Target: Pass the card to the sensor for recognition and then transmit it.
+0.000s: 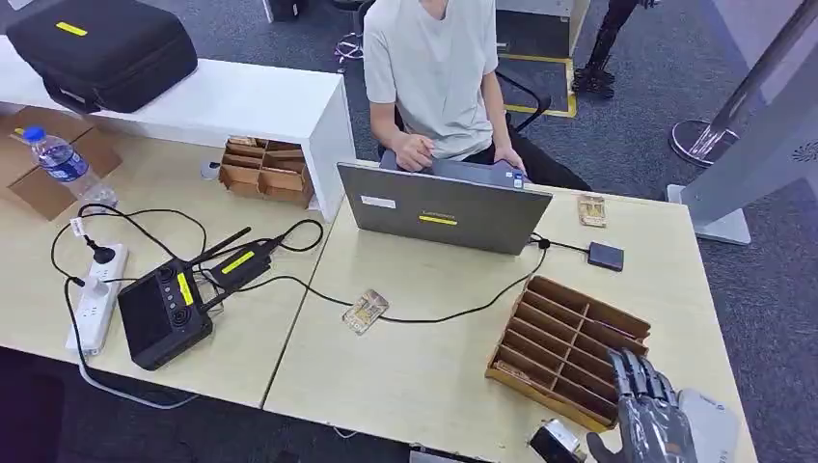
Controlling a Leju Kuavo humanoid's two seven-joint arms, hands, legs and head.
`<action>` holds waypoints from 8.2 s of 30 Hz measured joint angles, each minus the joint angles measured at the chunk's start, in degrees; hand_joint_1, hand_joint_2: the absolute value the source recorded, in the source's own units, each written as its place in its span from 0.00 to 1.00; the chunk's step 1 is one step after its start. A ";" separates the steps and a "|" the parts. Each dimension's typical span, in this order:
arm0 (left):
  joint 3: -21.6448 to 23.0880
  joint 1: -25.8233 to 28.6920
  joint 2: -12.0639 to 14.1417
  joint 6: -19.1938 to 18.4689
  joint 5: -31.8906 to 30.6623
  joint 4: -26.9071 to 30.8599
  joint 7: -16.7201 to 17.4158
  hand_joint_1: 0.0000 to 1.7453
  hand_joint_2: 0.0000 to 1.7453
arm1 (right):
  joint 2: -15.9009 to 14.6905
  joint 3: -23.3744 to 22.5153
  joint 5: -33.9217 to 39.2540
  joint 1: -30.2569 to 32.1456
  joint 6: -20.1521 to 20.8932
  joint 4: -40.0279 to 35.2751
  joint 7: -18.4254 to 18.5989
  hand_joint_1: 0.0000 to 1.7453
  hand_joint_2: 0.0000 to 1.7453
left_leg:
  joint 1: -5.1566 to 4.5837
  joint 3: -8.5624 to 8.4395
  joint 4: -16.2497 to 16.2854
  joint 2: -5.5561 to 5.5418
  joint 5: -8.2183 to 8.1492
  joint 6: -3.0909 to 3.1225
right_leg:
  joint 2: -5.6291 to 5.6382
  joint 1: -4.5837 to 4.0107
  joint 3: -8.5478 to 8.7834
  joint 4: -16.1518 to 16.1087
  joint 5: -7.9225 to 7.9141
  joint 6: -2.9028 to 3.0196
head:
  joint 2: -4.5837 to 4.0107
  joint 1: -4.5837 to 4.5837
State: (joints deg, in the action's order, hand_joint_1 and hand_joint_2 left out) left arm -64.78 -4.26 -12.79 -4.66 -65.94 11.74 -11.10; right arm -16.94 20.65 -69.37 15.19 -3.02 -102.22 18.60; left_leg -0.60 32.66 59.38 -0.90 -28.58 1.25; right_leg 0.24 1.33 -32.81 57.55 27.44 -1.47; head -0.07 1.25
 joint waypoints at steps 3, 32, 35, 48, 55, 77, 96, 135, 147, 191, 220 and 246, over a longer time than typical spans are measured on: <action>0.00 0.00 0.00 0.00 0.00 0.00 0.00 0.00 1.00 | 0.20 -1.16 0.09 -0.11 0.00 0.61 -0.07 0.00 1.00 | 0.00 0.00 0.00 0.00 0.00 0.00 | 0.00 0.00 0.00 0.00 0.00 0.00 | 0.00 0.00; 0.00 -0.01 -0.02 0.02 -0.39 0.00 0.00 0.00 1.00 | 2.99 -6.32 -0.17 -0.50 0.11 3.08 -3.45 1.00 1.00 | 0.00 -0.02 0.00 0.00 0.01 -0.02 | 0.00 0.00 0.01 0.00 0.00 0.00 | 0.00 0.00; 0.00 0.00 -0.02 0.02 -0.42 0.00 0.00 0.00 1.00 | 3.30 -6.88 -0.15 -0.56 0.31 3.58 -3.67 1.00 1.00 | 0.00 0.00 0.00 -0.01 0.01 -0.02 | -0.01 0.00 0.02 0.00 0.00 0.00 | 0.00 0.00; 0.00 -0.01 -0.04 0.02 -0.42 0.00 0.00 0.00 1.00 | 4.04 -7.49 -0.18 -0.57 0.48 4.76 -3.87 1.00 1.00 | 0.00 -0.01 0.00 0.00 0.01 -0.02 | 0.00 0.00 0.01 0.00 0.00 0.00 | 0.00 0.00; 0.00 -0.01 -0.09 0.02 -0.61 0.00 0.00 0.00 1.00 | 4.79 -8.33 -0.70 -0.54 1.31 4.76 -5.07 1.00 1.00 | 0.00 -0.01 0.00 0.00 0.01 -0.02 | 0.00 0.00 0.01 0.00 0.00 0.00 | 0.00 0.02; 0.00 0.00 -0.26 0.02 -0.92 0.00 0.00 0.00 1.00 | 6.56 -9.86 -1.60 -0.55 2.64 4.74 -7.02 0.00 1.00 | 0.00 -0.01 0.00 0.00 0.01 -0.02 | 0.00 0.00 0.01 0.00 0.00 0.00 | 0.00 0.00; -0.37 -0.01 -0.26 0.02 -0.87 0.00 0.00 0.00 1.00 | 7.32 -9.97 -1.75 -1.24 1.73 3.54 -7.45 0.00 1.00 | 0.01 -0.10 0.00 0.05 0.01 -0.02 | 0.03 -0.01 0.08 0.00 -0.01 0.01 | 0.00 0.00; -0.37 -0.02 -0.24 0.02 -0.85 0.00 0.00 0.00 1.00 | 8.96 -8.80 -1.47 -1.03 2.49 2.84 -12.39 0.00 1.00 | 0.09 -0.12 -0.01 0.07 0.02 -0.04 | 0.06 -0.07 0.13 0.01 -0.01 0.01 | 0.00 0.02; -0.37 -0.05 -0.24 0.02 -0.92 0.00 -0.11 0.00 1.00 | 11.74 -2.05 -1.53 -0.64 2.43 2.18 -9.79 0.00 1.00 | 0.10 -0.08 -0.02 0.05 0.04 -0.07 | 0.05 -0.07 0.09 0.02 0.00 0.04 | 0.00 0.00; -0.42 -0.19 3.41 1.07 -2.01 0.00 -0.48 0.00 1.00 | 11.74 -0.83 5.20 -4.46 -0.83 8.13 -12.52 0.00 1.00 | 0.11 -0.09 -0.02 0.06 0.04 -0.07 | 0.05 -0.08 0.08 0.03 0.00 0.05 | 0.00 0.00; -0.42 -0.26 1.73 0.09 -2.47 0.00 -0.46 0.00 1.00 | 13.05 1.82 1.40 -5.20 -0.57 6.93 -14.34 0.00 1.00 | 0.12 -0.09 -0.03 0.05 0.05 -0.09 | 0.05 -0.09 0.07 0.04 0.00 0.06 | 0.00 0.02; -0.42 -0.64 0.07 -0.11 -3.17 0.00 -0.46 0.00 1.00 | 13.16 4.46 3.14 -6.99 -1.11 8.46 -15.23 0.00 1.00 | 0.11 -0.08 -0.03 0.05 0.06 -0.09 | 0.05 -0.08 0.09 0.04 -0.01 0.06 | 0.00 0.00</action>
State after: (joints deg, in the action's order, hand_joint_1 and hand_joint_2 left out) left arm -65.20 -4.91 -12.72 -4.76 -69.11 11.74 -11.56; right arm -3.78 25.11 -66.23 8.20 -4.13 -93.77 3.37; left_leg -0.49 32.58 59.35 -0.85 -28.52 1.16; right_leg 0.29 1.25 -32.73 57.60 27.43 -1.42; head -0.07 1.25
